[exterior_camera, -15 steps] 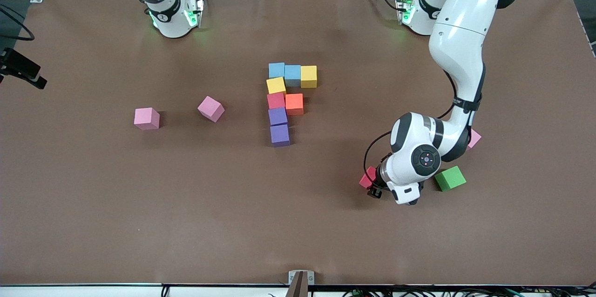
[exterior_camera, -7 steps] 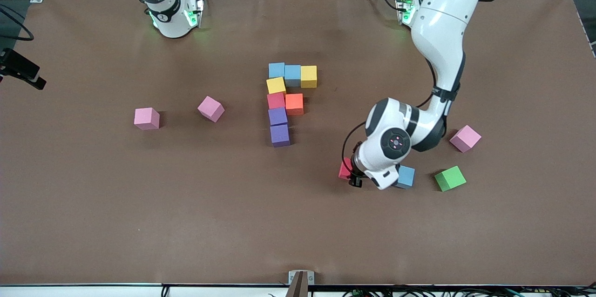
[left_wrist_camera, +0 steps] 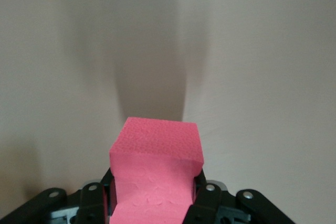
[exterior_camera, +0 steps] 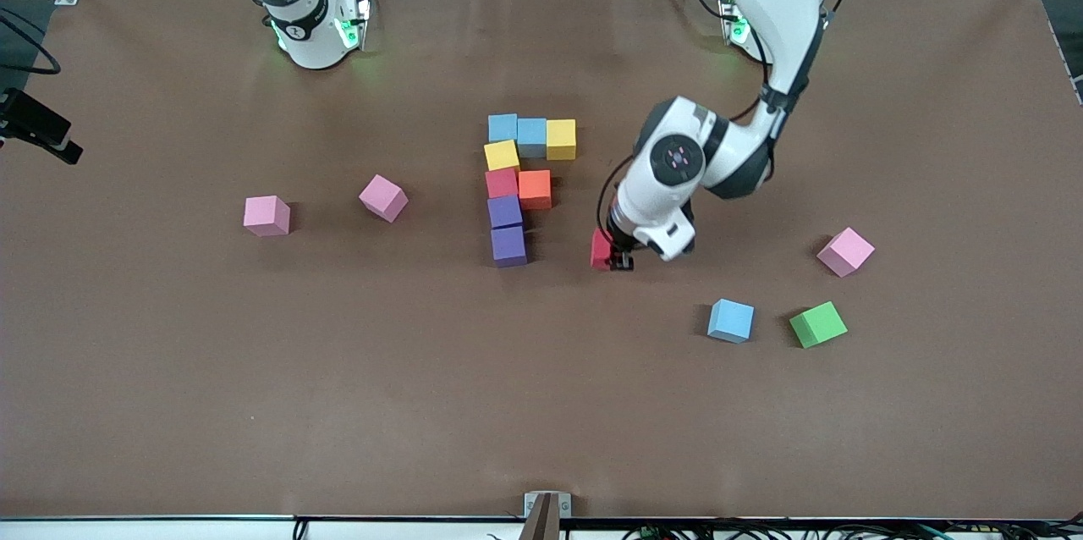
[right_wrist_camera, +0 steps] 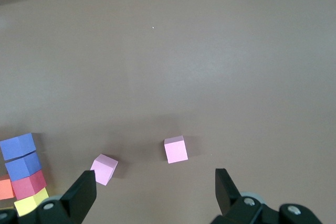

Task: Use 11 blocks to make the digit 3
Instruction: 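Carry the red cube with the left gripper to the orange cube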

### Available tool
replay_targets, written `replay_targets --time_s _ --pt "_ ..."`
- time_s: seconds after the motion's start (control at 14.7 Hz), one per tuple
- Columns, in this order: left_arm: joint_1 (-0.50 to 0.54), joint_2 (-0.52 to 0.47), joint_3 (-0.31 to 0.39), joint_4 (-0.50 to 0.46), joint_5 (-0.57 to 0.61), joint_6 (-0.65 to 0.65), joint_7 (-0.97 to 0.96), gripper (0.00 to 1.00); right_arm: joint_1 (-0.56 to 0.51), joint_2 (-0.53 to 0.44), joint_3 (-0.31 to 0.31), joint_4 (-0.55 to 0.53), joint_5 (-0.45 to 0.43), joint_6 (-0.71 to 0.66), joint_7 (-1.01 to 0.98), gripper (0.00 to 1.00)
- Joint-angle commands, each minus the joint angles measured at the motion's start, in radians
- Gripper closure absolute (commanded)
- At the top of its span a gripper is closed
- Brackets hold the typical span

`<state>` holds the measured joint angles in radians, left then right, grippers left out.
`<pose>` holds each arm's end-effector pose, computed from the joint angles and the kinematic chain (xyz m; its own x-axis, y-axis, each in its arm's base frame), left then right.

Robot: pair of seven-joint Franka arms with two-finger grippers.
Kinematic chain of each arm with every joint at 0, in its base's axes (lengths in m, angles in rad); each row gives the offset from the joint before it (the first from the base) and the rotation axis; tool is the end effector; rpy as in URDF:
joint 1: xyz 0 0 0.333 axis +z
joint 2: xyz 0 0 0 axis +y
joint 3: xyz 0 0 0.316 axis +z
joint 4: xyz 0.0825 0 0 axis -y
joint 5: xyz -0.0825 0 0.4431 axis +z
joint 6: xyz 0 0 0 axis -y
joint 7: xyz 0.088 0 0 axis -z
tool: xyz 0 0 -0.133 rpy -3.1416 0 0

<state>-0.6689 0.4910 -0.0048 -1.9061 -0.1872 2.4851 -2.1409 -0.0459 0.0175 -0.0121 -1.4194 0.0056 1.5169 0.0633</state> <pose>0.5318 -0.4272 0.1782 -0.0403 0.9878 -0.1502 0.9992 0.0402 -0.0034 0.6135 -0.0348 0.6629 0.9895 -0.1205 0.0794 -0.1201 -0.9927 -0.0104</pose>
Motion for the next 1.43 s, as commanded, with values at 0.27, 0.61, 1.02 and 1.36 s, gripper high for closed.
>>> replay_targets --time_s 0.27,0.61,1.02,1.36 --pt "-0.161 -0.068 0.012 -0.188 0.022 0.084 -0.293 0.94 -0.006 -0.016 0.006 -0.007 -0.003 0.003 -0.004 0.00" --pt "-0.196 -0.039 0.012 -0.200 0.022 0.144 -0.318 0.94 -0.008 -0.016 0.004 -0.007 -0.003 0.003 -0.004 0.00" --pt "-0.199 -0.011 0.012 -0.188 0.022 0.187 -0.320 0.94 -0.006 -0.016 0.006 -0.007 -0.003 0.003 -0.004 0.00" --pt "-0.207 -0.002 0.011 -0.173 0.023 0.193 -0.320 0.94 -0.006 -0.016 0.004 -0.007 -0.003 0.003 -0.004 0.00"
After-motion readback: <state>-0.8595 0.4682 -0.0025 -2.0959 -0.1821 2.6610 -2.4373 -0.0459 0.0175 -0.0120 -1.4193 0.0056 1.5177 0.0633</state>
